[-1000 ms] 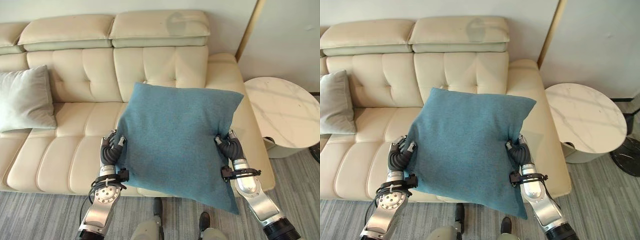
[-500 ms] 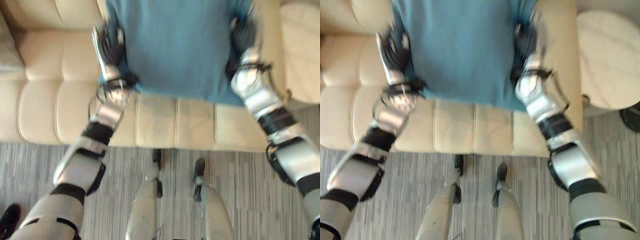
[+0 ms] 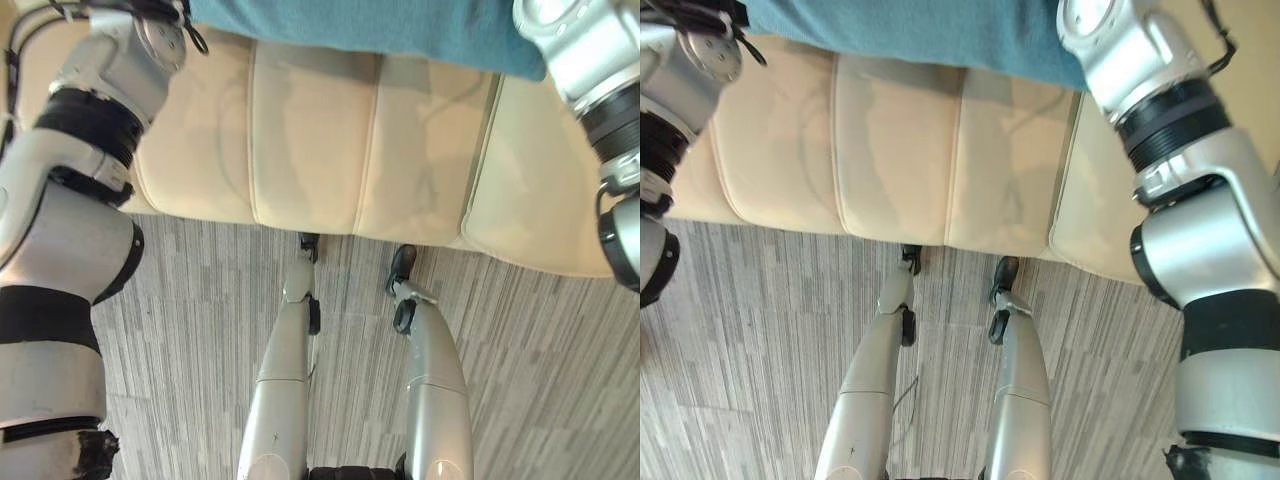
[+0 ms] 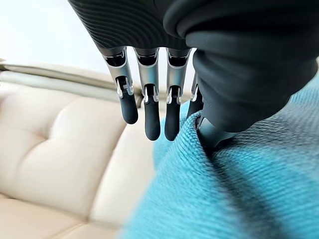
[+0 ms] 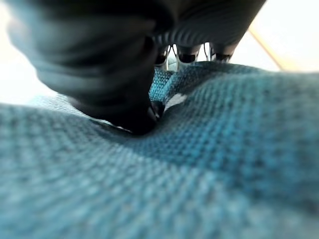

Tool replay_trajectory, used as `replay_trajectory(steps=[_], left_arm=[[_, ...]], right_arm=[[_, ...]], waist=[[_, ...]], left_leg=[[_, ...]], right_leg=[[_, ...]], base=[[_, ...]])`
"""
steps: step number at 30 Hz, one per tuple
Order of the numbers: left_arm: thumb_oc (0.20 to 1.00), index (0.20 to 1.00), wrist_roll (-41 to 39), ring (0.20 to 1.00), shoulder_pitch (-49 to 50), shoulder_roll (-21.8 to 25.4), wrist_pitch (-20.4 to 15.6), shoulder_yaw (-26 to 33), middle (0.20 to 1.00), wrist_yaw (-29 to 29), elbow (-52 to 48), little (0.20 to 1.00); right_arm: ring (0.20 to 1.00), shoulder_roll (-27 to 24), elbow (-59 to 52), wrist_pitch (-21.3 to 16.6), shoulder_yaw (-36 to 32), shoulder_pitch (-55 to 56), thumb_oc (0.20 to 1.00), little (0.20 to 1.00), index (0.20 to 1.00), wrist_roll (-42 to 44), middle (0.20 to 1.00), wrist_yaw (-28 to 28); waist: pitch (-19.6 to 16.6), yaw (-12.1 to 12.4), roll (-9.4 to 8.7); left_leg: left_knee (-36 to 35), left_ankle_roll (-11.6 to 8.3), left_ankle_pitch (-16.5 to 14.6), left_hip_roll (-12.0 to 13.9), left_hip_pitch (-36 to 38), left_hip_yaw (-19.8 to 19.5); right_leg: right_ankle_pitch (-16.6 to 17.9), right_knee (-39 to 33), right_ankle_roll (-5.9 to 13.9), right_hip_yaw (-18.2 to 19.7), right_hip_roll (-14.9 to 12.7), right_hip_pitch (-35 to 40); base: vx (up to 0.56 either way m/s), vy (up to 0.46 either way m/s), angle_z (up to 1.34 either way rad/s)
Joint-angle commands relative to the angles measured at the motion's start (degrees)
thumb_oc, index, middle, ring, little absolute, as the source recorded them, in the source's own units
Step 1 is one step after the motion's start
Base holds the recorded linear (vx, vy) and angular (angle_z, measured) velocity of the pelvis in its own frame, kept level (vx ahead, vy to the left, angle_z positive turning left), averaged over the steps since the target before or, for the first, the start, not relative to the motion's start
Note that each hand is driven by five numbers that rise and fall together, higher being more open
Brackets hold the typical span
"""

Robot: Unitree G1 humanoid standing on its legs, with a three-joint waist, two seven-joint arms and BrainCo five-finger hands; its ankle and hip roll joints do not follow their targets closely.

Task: Pick up all the scattered cushions and arrange them neatly on the sofa.

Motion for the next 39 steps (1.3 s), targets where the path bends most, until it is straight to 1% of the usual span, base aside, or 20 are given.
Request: replay_trajectory(steps=[1,2,3,4,5,6,7,8,12,22,23,24,25,27,28,29,33,34,35,39], left_arm=[[0.2,0.2,4.0,0.2,-5.7,-5.2,-1.5,-0.6,0.2,3.5,0.4,0.2],[0.2,0.2,4.1,0.2,-6.4,-5.6,-0.8,-1.3,0.2,3.8,2.0,0.2],[0.2,0.2,4.6,0.2,-6.8,-6.0,-0.6,-2.4,0.2,3.6,3.1,0.2],[0.2,0.2,4.9,0.2,-7.2,-6.0,-0.3,-3.0,0.2,3.9,3.6,0.2],[0.2,0.2,4.9,0.2,-7.2,-6.0,-0.3,-3.0,0.2,3.9,3.6,0.2],[0.316,0.316,5.2,0.316,-7.8,-6.4,0.8,-4.5,0.316,3.2,5.9,0.316],[0.595,0.595,5.1,0.595,-7.9,-6.8,0.6,-5.0,0.595,2.6,6.9,0.595],[1.0,1.0,4.7,1.0,-7.8,-7.1,0.7,-5.3,1.0,1.6,8.9,1.0],[1.0,1.0,3.2,1.0,-9.5,-9.7,1.3,-6.8,1.0,-2.6,13.3,1.0],[1.0,1.0,-0.8,1.0,-11.7,-10.0,1.3,-6.4,1.0,-8.2,15.4,1.0],[1.0,1.0,-8.0,1.0,-10.4,-10.7,0.2,-2.0,1.0,-10.9,15.9,1.0],[1.0,1.0,-20.7,1.0,-8.6,-10.6,-2.3,5.2,1.0,-14.0,14.6,1.0],[1.0,1.0,-20.8,1.0,-8.5,-10.6,-2.2,5.2,1.0,-14.0,14.5,1.0],[1.0,1.0,-28.5,1.0,-4.7,-9.8,-4.0,10.4,1.0,-15.5,12.2,1.0],[1.0,1.0,-35.6,1.0,1.2,-5.0,-6.3,15.2,1.0,-19.3,8.7,1.0],[1.0,1.0,-35.6,1.0,1.5,-5.0,-6.2,15.2,1.0,-19.3,8.5,1.0],[1.0,1.0,-40.2,1.0,14.2,-0.3,-7.1,20.2,1.0,-25.1,3.2,1.0],[1.0,1.0,-39.2,1.0,20.7,1.3,-7.0,22.3,1.0,-26.4,0.7,1.0],[1.0,1.0,-39.2,1.0,21.0,1.3,-7.0,22.3,1.0,-26.4,0.5,1.0],[1.0,1.0,-34.8,1.0,43.7,2.1,-6.5,31.8,1.0,-28.9,-7.1,1.0]], right_arm=[[0.2,0.2,0.8,-4.0,3.1,-5.0,0.2,0.2,0.2,-3.7,0.2,-5.0],[0.2,-0.7,2.1,-3.6,4.4,-6.0,0.2,0.2,0.2,-3.8,0.2,-5.3],[0.451,-0.8,3.9,-2.6,6.4,-6.5,0.451,0.451,0.451,-4.6,0.451,-5.0],[0.595,-0.5,5.0,-2.2,7.5,-6.4,0.595,0.595,0.595,-4.9,0.595,-4.6],[0.595,-0.5,5.0,-2.2,7.5,-6.4,0.595,0.595,0.595,-4.9,0.595,-4.6],[1.0,-0.2,10.1,0.4,11.8,-6.5,1.0,1.0,1.0,-6.2,1.0,-2.6],[1.0,0.5,12.0,0.7,12.8,-6.9,1.0,1.0,1.0,-6.4,1.0,-2.1],[1.0,1.3,14.8,1.5,14.1,-6.9,1.0,1.0,1.0,-6.8,1.0,-1.2],[1.0,3.8,23.5,4.2,17.8,-6.9,1.0,1.0,1.0,-8.4,1.0,-0.6],[1.0,3.1,27.9,5.2,20.5,-6.3,1.0,1.0,1.0,-8.5,1.0,5.3],[1.0,3.4,27.9,5.5,20.8,-6.1,1.0,1.0,1.0,-8.4,1.0,6.9],[1.0,-0.9,27.4,3.9,16.3,-10.8,1.0,1.0,1.0,5.3,1.0,12.3],[1.0,-1.0,27.3,4.0,16.2,-10.7,1.0,1.0,1.0,5.3,1.0,12.3],[1.0,1.3,23.8,3.4,10.8,1.3,1.0,1.0,1.0,8.6,1.0,14.0],[1.0,-1.0,16.8,1.8,1.6,9.1,1.0,1.0,1.0,21.5,1.0,17.1],[1.0,-1.0,16.4,1.9,1.5,9.5,1.0,1.0,1.0,21.4,1.0,17.0],[1.0,1.9,8.5,-0.7,-11.1,23.7,1.0,1.0,1.0,31.3,1.0,18.9],[1.0,3.1,5.6,-1.4,-15.1,30.4,1.0,1.0,1.0,32.0,1.0,20.4],[1.0,3.2,5.4,-1.3,-15.2,30.7,1.0,1.0,1.0,31.9,1.0,20.3],[1.0,6.9,-4.4,-1.8,-22.8,49.7,1.0,1.0,1.0,28.1,1.0,23.5]], waist=[[-10.7,1.6,-0.56],[-11.0,1.6,-0.72],[-11.2,1.6,-0.97],[-11.3,1.8,-1.06],[-11.3,1.8,-1.06],[-11.4,1.8,-1.25],[-11.5,1.7,-1.25],[-11.6,1.7,-1.3],[-11.6,2.1,-0.94],[-11.1,2.3,-0.8],[-10.8,2.5,-0.92],[-11.5,2.8,-1.09],[-11.5,2.9,-1.1],[-11.2,3.0,-0.83],[-10.4,2.4,-0.09],[-10.5,2.4,-0.17],[-10.8,1.1,1.03],[-10.7,0.7,1.54],[-10.7,0.7,1.55],[-11.6,-0.4,1.51]], left_leg=[[14.9,-4.17,-20.4,0.9,-6.8,-0.9],[14.8,-4.11,-20.4,0.6,-7.8,-0.8],[14.7,-3.99,-20.4,0.5,-8.5,-0.9],[14.6,-3.99,-20.2,0.4,-8.8,-0.8],[14.6,-3.99,-20.2,0.4,-8.8,-0.8],[14.0,-3.99,-19.8,0.3,-9.2,-0.5],[13.9,-3.99,-19.6,0.3,-9.2,-0.4],[13.5,-4.08,-19.2,0.2,-9.4,-0.4],[11.0,-4.47,-17.6,0.1,-8.1,-0.5],[9.2,-5.02,-16.1,0.3,-6.3,-1.0],[9.1,-5.35,-15.8,0.4,-5.7,-1.3],[8.6,-5.62,-15.7,0.5,-5.0,-1.5],[8.5,-5.63,-15.7,0.5,-4.9,-1.5],[8.2,-5.74,-15.5,0.6,-3.3,-1.7],[7.4,-6.02,-15.6,1.0,-0.2,-1.1],[7.2,-6.01,-15.4,1.0,0.0,-1.1],[4.6,-5.74,-15.1,1.1,6.7,-0.6],[3.3,-5.32,-13.2,1.0,9.5,-0.3],[3.1,-5.33,-13.2,1.0,9.8,-0.3],[-1.5,-5.3,-12.3,1.2,19.5,0.4]], right_leg=[[-0.9,-6.5,5.53,2.8,-2.6,0.4],[-0.9,-6.5,5.69,2.7,-2.6,-0.7],[-0.9,-6.6,5.88,2.6,-2.7,-1.3],[-0.6,-6.7,5.98,2.7,-2.8,-1.6],[-0.6,-6.7,5.98,2.7,-2.8,-1.6],[-0.1,-7.2,6.26,2.5,-2.8,-2.2],[0.2,-7.5,6.35,2.5,-2.8,-2.2],[0.6,-7.9,6.44,2.5,-2.9,-2.2],[1.9,-10.3,6.67,1.9,-2.6,-0.9],[2.8,-12.3,6.48,1.0,-2.0,1.4],[2.8,-12.5,6.26,0.8,-1.8,1.9],[2.6,-12.7,5.93,0.7,-1.4,2.6],[2.6,-12.7,5.92,0.7,-1.4,2.6],[2.5,-13.3,5.63,1.0,-0.9,4.3],[2.1,-13.8,5.47,1.3,-0.1,6.9],[2.2,-13.9,5.48,1.3,-0.1,7.0],[2.5,-16.4,5.15,1.1,0.8,12.9],[4.2,-18.0,4.76,0.5,1.0,15.6],[4.2,-18.2,4.76,0.5,1.0,16.0],[5.5,-23.0,4.91,0.3,1.7,25.0]], base=[[0.07,-0.003,0.01],[0.06,0.009,0.0],[0.06,0.019,0.03],[0.0,0.0,0.0],[0.04,0.017,0.04],[0.04,0.011,-0.01],[0.04,0.016,-0.02],[0.0,0.013,-0.04],[0.0,0.0,0.0],[-0.01,-0.02,0.0],[-0.03,-0.117,0.03],[-0.03,-0.118,0.03],[-0.03,-0.096,0.04],[-0.05,-0.019,0.07],[-0.06,0.025,0.09],[-0.06,0.054,0.04],[-0.04,0.061,-0.14],[-0.08,0.06,-0.14],[-0.08,0.057,-0.19],[0.03,0.031,-0.19]])
